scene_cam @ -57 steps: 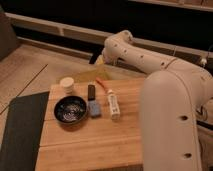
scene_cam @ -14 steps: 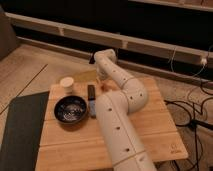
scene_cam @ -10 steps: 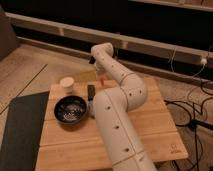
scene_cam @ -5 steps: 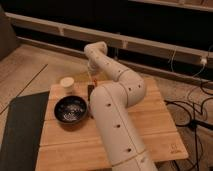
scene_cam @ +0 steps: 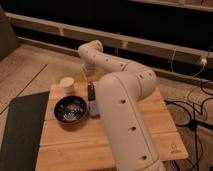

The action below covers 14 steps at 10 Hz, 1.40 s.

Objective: Place the pepper on the white sponge

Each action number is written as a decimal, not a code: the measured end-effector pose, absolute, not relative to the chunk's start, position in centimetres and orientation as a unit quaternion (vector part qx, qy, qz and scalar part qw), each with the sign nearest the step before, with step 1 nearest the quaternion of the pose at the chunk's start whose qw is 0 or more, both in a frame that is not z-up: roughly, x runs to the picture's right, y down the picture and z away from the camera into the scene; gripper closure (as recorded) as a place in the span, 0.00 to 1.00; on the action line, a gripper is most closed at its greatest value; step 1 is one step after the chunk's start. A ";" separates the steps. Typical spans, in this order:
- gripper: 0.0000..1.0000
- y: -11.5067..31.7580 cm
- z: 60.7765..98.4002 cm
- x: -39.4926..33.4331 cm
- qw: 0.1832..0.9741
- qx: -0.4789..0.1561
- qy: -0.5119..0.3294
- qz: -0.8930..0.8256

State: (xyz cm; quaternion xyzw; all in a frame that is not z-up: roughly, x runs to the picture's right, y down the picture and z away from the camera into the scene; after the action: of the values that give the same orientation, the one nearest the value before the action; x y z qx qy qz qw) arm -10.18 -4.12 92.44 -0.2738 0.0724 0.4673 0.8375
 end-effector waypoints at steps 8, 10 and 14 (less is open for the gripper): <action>1.00 2.9 86.9 -6.7 0.806 -0.286 0.101 0.508; 1.00 5.3 86.2 -6.3 0.803 -0.294 0.118 0.505; 1.00 7.1 86.1 -6.1 0.801 -0.302 0.132 0.500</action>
State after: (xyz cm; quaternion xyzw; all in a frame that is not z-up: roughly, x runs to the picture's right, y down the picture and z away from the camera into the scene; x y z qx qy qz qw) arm -6.12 7.08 86.05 -0.3016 0.1316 0.4997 0.8013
